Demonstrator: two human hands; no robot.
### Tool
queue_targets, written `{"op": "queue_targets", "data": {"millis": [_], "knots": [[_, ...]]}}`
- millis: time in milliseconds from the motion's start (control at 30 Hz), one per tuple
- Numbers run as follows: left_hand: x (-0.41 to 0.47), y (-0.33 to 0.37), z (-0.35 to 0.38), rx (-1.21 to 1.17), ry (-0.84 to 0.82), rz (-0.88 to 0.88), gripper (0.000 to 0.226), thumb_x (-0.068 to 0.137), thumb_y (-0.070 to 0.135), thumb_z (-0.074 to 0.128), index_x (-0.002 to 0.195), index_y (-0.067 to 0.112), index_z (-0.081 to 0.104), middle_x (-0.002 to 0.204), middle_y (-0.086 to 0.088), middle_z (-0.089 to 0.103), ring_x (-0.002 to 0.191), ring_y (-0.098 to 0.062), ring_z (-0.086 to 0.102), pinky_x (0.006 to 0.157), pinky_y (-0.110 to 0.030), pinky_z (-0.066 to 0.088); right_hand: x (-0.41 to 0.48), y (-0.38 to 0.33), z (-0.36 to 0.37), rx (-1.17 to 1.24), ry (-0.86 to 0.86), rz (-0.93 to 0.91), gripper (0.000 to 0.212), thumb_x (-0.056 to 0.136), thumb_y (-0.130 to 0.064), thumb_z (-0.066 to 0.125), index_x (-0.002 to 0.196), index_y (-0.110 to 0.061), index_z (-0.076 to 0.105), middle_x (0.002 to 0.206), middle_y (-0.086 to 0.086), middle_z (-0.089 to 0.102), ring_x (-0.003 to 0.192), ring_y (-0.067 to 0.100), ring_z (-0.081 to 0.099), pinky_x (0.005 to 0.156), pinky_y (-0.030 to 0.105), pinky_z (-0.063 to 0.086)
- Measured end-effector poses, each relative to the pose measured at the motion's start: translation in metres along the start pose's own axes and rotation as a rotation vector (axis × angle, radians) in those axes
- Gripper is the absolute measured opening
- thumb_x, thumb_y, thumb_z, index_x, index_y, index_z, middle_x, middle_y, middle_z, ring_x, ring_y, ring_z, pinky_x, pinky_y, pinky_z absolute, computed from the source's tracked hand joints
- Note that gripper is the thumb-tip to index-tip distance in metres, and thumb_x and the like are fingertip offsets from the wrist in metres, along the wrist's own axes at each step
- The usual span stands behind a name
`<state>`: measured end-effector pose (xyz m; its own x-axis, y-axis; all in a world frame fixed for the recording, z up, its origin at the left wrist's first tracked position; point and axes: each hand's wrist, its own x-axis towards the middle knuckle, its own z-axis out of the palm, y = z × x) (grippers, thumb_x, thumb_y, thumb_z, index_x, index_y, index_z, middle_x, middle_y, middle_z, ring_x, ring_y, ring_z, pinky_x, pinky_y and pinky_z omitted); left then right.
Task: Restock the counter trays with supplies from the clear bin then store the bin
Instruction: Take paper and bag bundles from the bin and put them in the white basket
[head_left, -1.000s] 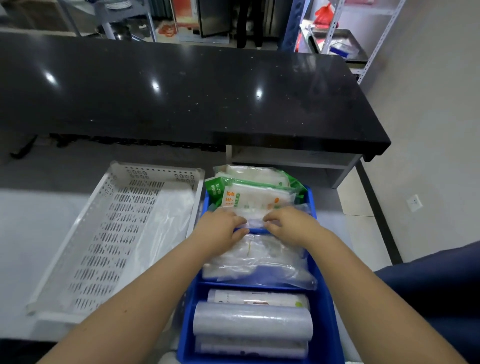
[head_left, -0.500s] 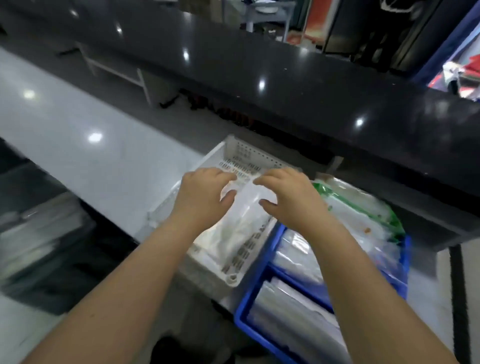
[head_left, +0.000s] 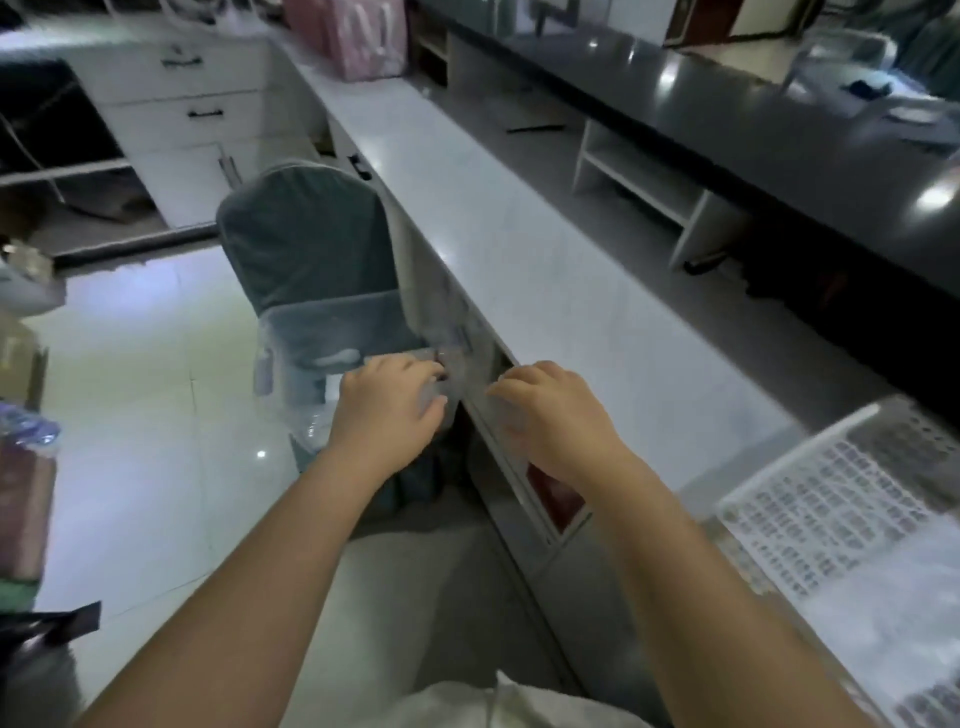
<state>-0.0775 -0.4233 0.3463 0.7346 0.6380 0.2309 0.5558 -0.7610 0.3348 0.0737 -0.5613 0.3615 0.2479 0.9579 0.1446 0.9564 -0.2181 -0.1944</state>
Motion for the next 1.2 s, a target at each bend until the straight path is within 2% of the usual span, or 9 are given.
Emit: {"op": "queue_targets", "data": {"millis": [133,300,533,700,833,967,1100,1200], "knots": [[0.008,-0.082,-0.003,0.045,-0.064,-0.126,0.038,0.085,0.042,0.059,0.122,0.030,0.061,0.122,0.002,0.063,0.113,-0.025,0.052,0.090,-0.039,0.042,0.064,-0.035,0.037,0.079,-0.056,-0.046,0.040,0.082,-0.027,0.068,0.121,-0.024,0.061,0.126,-0.002,0.061,0.115,0.023,0.051,0.095,0.041,0.045],[0.034,-0.153,0.009,0.007,-0.082,-0.253,0.038,0.086,0.040,0.059,0.122,0.029,0.060,0.119,-0.001,0.064,0.109,-0.026,0.054,0.087,-0.041,0.043,0.135,-0.047,0.077,0.171,-0.121,-0.053,0.039,0.084,-0.025,0.069,0.122,-0.025,0.061,0.126,-0.004,0.060,0.118,0.020,0.049,0.097,0.040,0.044],[0.111,-0.226,0.061,-0.002,-0.192,-0.377,0.040,0.089,0.040,0.057,0.127,0.027,0.057,0.126,0.000,0.060,0.114,-0.025,0.050,0.091,-0.041,0.042,0.247,-0.012,0.157,0.264,-0.249,-0.017,0.039,0.086,-0.025,0.066,0.124,-0.023,0.059,0.129,-0.004,0.057,0.120,0.020,0.046,0.098,0.041,0.042],[0.166,-0.274,0.123,0.017,-0.399,-0.475,0.044,0.090,0.035,0.056,0.133,0.026,0.052,0.135,-0.003,0.053,0.120,-0.027,0.044,0.094,-0.040,0.040,0.320,0.029,0.237,0.315,-0.456,0.083,0.042,0.085,-0.023,0.065,0.126,-0.019,0.057,0.132,0.001,0.056,0.123,0.025,0.044,0.101,0.041,0.039],[0.190,-0.308,0.174,0.008,-0.542,-0.466,0.048,0.089,0.032,0.057,0.136,0.025,0.047,0.137,-0.003,0.049,0.124,-0.026,0.041,0.096,-0.041,0.039,0.360,0.052,0.303,0.297,-0.632,0.142,0.046,0.083,-0.023,0.066,0.128,-0.021,0.055,0.133,0.003,0.054,0.122,0.026,0.044,0.100,0.037,0.039],[0.210,-0.344,0.222,-0.008,-0.686,-0.448,0.050,0.090,0.033,0.055,0.138,0.025,0.044,0.138,-0.003,0.048,0.124,-0.026,0.040,0.098,-0.042,0.037,0.387,0.065,0.359,0.315,-0.830,0.170,0.054,0.081,-0.020,0.067,0.133,-0.020,0.050,0.136,0.009,0.049,0.121,0.031,0.041,0.099,0.041,0.041],[0.235,-0.393,0.284,-0.032,-0.760,-0.430,0.054,0.091,0.033,0.056,0.141,0.022,0.040,0.142,-0.005,0.046,0.127,-0.028,0.039,0.099,-0.043,0.038,0.408,0.070,0.421,0.354,-0.876,0.242,0.058,0.080,-0.015,0.067,0.135,-0.019,0.048,0.135,0.012,0.049,0.119,0.035,0.043,0.099,0.041,0.041],[0.257,-0.425,0.340,0.014,-0.802,-0.379,0.055,0.092,0.030,0.055,0.143,0.022,0.037,0.148,-0.006,0.040,0.132,-0.028,0.036,0.101,-0.043,0.037,0.422,0.067,0.471,0.371,-0.860,0.302,0.049,0.082,-0.020,0.061,0.130,-0.024,0.050,0.132,0.009,0.053,0.115,0.033,0.050,0.096,0.037,0.044]]}}
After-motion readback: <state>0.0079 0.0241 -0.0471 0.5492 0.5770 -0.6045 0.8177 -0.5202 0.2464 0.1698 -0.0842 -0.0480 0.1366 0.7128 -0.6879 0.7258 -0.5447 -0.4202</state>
